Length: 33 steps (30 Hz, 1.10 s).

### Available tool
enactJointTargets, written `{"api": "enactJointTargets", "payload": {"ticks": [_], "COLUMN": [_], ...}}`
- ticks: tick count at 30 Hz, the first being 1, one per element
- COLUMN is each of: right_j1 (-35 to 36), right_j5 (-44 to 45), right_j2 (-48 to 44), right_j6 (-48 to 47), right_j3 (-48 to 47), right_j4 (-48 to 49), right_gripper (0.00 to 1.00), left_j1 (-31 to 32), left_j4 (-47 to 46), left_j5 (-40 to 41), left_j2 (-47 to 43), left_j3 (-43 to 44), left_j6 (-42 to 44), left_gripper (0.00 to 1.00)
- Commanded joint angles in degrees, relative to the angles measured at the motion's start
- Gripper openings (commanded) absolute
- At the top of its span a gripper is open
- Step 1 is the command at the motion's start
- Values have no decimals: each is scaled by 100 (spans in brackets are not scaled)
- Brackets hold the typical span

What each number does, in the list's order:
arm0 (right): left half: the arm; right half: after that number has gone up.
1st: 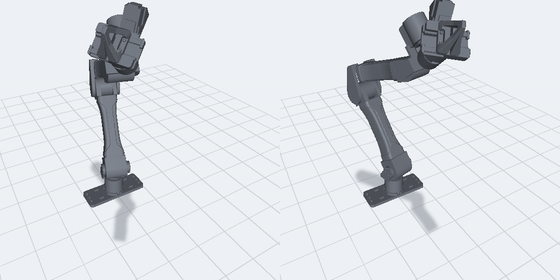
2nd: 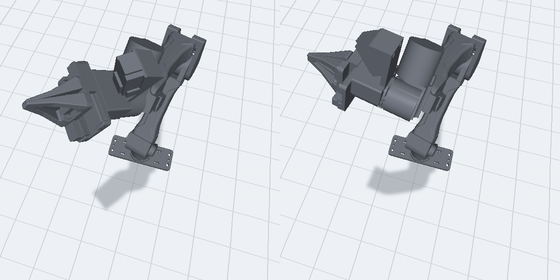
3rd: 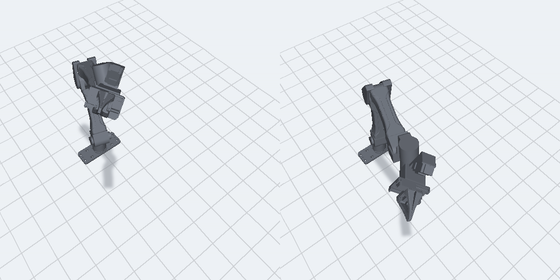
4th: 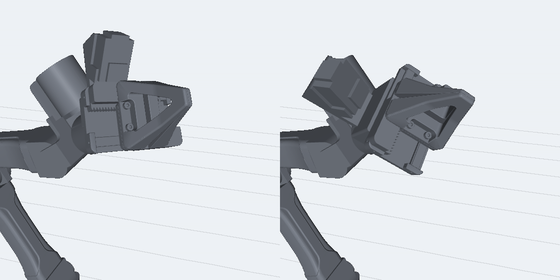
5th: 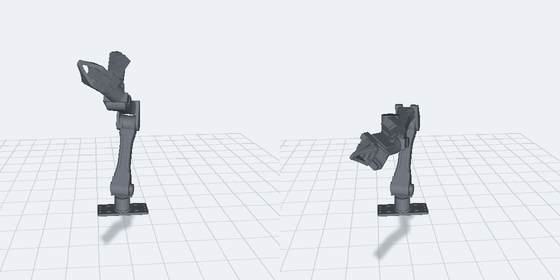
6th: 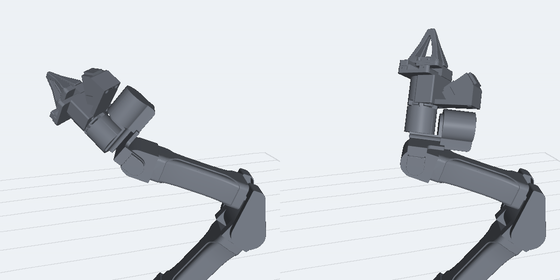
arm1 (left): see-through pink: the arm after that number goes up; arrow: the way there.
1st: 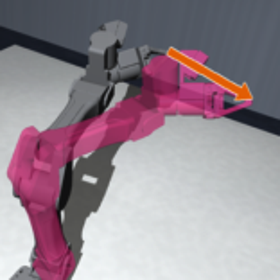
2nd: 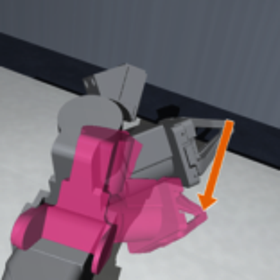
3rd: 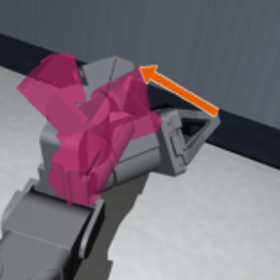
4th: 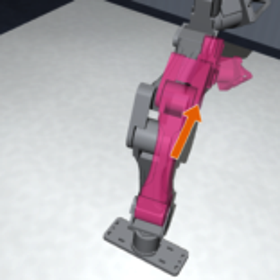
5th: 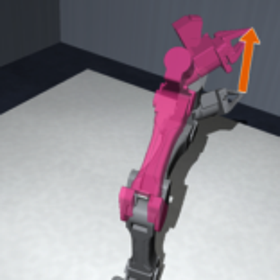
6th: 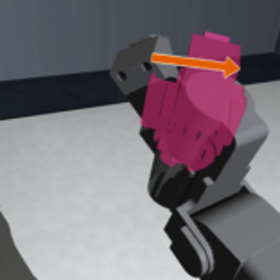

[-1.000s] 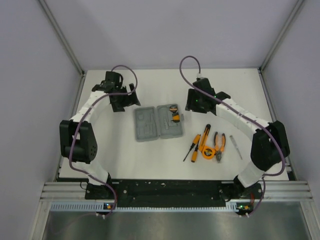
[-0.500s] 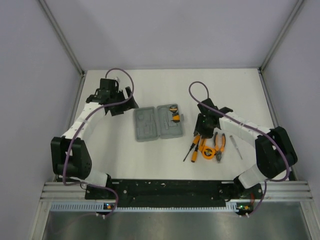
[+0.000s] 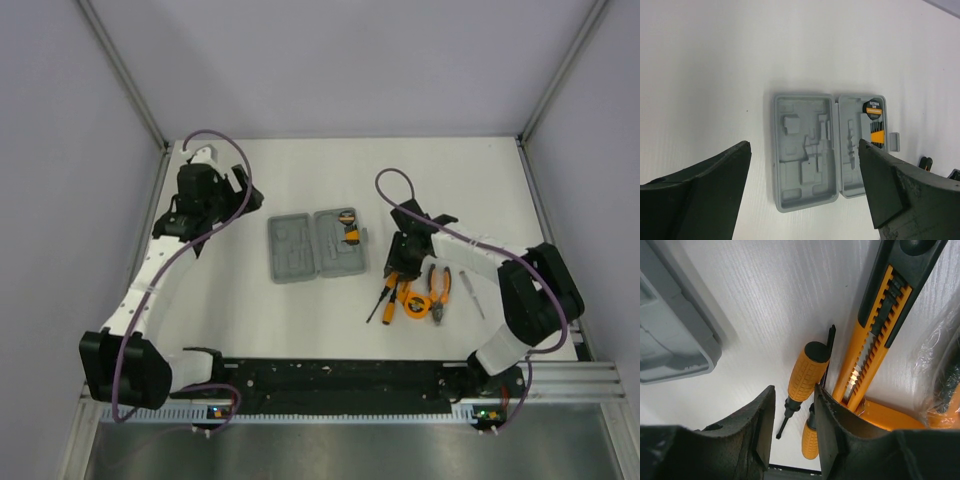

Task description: Pack the tool kit

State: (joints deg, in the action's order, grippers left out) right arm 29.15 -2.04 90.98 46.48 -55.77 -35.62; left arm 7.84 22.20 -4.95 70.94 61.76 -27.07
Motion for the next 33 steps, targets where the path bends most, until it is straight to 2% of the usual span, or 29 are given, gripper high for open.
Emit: {"api": "enactJointTargets", "payload": {"ticks": [1, 10, 14, 18, 26, 33], "right_j1": [47, 74, 118, 249, 618, 812], "right_j5": [-50, 90, 178, 432, 451, -146], "right_j2": [191, 631, 641, 421, 166, 806], "right_j6": [98, -7, -130, -349, -921, -1588], "right_j3": [-118, -268, -364, -619, -1717, -2701], "right_j4": [46, 169, 178, 160, 90, 467], "right_gripper": [37, 34, 16, 8, 5, 5], "left_j1": [-28, -28, -28, -28, -28, -37], "left_j4": [-303, -567, -611, -620, -576, -409], "left_j5": [390, -32, -94, -295, -586, -674], "left_j2": [-264, -274, -238, -194, -89, -27], "left_j3": [-50, -190, -225, -217, -208, -217], "left_j6": [70, 106, 35, 61, 88, -9], "left_gripper": [92, 94, 93, 92, 89, 86]}}
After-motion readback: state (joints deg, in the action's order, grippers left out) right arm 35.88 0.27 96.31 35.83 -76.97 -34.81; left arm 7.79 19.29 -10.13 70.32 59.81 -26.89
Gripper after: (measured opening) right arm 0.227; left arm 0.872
